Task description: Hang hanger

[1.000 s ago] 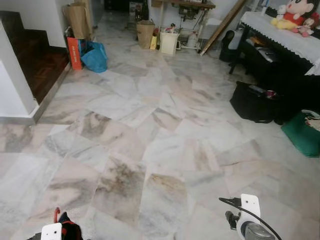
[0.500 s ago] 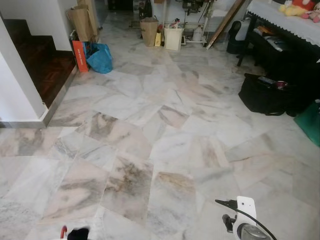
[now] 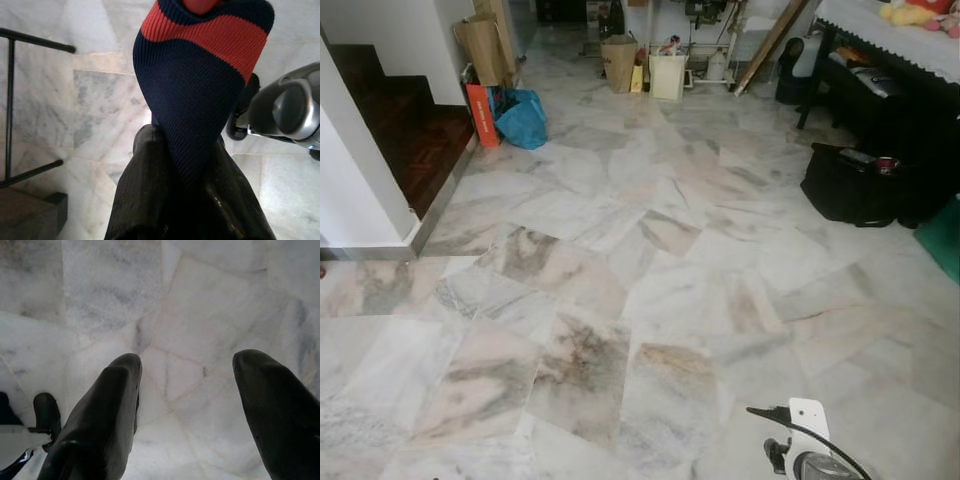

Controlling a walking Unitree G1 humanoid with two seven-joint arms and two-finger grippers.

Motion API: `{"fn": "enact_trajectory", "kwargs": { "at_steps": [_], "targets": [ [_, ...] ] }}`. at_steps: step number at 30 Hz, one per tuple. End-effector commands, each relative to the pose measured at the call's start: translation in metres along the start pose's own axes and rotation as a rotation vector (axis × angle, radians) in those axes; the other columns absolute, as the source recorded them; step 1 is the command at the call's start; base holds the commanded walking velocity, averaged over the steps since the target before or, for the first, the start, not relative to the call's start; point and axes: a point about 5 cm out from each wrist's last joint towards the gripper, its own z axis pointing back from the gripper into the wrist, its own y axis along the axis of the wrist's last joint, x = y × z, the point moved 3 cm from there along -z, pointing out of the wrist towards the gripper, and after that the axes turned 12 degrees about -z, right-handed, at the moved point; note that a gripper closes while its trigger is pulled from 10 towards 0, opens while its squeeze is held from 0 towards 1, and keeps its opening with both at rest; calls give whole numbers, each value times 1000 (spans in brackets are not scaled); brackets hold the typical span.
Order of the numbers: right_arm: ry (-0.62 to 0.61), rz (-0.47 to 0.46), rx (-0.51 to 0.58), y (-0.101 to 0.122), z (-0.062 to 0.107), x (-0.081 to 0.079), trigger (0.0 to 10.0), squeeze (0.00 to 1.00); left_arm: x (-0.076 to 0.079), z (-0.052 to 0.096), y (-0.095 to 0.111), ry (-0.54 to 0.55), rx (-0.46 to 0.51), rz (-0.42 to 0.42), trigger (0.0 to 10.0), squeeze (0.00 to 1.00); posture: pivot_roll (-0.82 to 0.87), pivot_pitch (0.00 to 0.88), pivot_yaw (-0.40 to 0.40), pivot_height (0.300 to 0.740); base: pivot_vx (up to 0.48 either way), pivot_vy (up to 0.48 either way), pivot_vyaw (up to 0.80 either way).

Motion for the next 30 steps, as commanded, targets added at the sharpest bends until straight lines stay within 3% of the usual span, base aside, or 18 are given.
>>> {"fn": "enact_trajectory", "kwargs": {
  "at_steps": [1,30],
  "targets": [
    [-6,6,-10,0,0,0,10000,0,-4,0,-1,2,-5,15,10000,0,76,0,-8,716,0,0,0],
    [-8,24,-9,4,1,6,10000,0,4,0,0,6,-1,60,10000,0,76,0,-59,716,0,0,0]
  ]
}}
